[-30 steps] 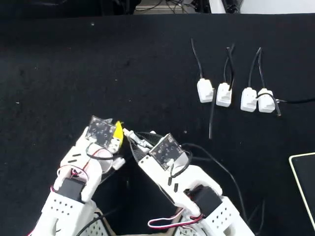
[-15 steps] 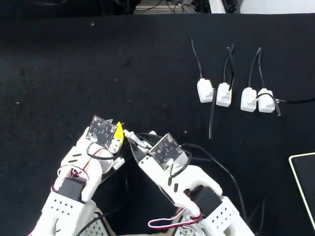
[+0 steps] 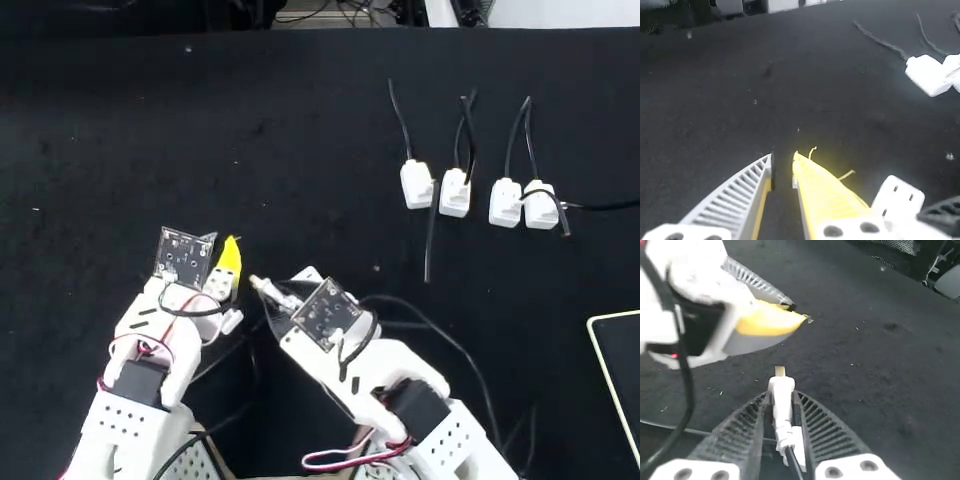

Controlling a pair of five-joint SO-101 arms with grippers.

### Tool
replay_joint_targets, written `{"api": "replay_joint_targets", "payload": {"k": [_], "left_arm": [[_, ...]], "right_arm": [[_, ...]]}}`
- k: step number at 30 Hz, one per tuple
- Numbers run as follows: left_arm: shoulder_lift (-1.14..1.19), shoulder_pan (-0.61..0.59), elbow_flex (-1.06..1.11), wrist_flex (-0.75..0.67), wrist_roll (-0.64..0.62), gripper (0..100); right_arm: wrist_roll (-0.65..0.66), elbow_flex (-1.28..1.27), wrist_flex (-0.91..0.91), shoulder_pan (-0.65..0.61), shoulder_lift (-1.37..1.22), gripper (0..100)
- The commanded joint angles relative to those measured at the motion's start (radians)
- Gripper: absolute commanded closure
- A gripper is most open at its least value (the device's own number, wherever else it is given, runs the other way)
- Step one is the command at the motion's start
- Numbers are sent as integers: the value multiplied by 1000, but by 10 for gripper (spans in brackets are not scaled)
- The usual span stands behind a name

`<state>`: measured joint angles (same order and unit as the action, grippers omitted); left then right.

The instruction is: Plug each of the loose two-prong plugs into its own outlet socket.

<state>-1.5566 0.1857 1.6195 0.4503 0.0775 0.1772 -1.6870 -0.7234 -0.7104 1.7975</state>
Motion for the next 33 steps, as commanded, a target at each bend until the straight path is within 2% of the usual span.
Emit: {"api": "replay_joint_targets", "payload": {"k": [1,3,8,11,15,18,22,27,33], "left_arm": [[-3,33,27,-75,38,917],[-3,28,33,-78,51,918],[-9,22,31,-77,55,920],[-5,22,31,-75,55,920],[-12,22,8,3,55,920],[-12,24,-27,71,55,920],[-12,21,-22,141,64,917],[-12,22,-33,221,150,920],[-12,7,-10,210,147,920]], "right_arm": [[9,39,-23,-44,102,988],[9,62,-40,-43,102,988],[9,147,-141,114,91,988],[26,168,-198,158,91,988],[114,186,-233,173,79,988],[129,225,-238,173,7,988],[130,387,-241,206,-191,988],[124,644,-267,242,-564,987],[129,1050,-500,324,-1046,987]]}}
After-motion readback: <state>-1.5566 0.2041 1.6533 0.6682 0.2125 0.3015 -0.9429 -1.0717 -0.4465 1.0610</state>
